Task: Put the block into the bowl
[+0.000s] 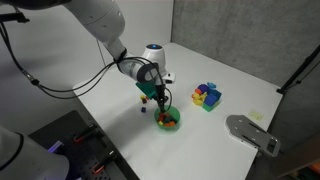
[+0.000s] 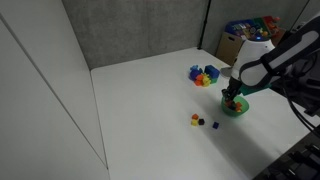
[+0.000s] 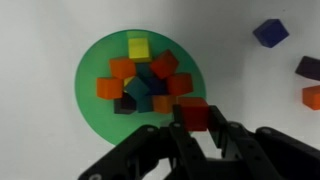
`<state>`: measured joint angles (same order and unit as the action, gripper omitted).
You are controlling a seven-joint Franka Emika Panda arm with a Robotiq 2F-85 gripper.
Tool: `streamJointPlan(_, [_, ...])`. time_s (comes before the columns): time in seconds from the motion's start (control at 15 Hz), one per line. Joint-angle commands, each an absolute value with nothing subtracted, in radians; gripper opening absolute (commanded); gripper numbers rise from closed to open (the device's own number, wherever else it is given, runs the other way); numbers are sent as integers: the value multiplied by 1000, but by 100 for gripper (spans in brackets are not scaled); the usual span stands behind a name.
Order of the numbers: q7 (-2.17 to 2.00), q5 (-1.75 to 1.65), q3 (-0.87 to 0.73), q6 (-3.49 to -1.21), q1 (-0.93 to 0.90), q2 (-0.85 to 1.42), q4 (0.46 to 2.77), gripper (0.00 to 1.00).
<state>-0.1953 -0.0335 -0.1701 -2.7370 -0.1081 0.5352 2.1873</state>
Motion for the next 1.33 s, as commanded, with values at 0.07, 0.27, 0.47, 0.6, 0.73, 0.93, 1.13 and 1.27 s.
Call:
streamJointPlan(0.07, [-239, -75, -246, -2707, -89, 487, 2230, 54])
streamJointPlan(0.27, [-223, -58, -238, -2664, -66, 468, 2237, 70])
streamJointPlan(0.47, [-163, 2, -166, -2567, -10, 404, 2250, 92])
streamJointPlan(0.6, [-114, 60, -110, -2473, 28, 340, 2257, 100])
streamJointPlan(0.73, [-77, 93, -82, -2387, 45, 275, 2261, 100])
streamJointPlan(0.93, [-42, 91, -69, -2275, 46, 162, 2270, 100])
streamJointPlan(1.13, [-20, 42, -68, -2138, 33, 43, 2263, 100])
streamJointPlan(1.27, [-16, 1, -64, -2060, 30, -32, 2255, 100])
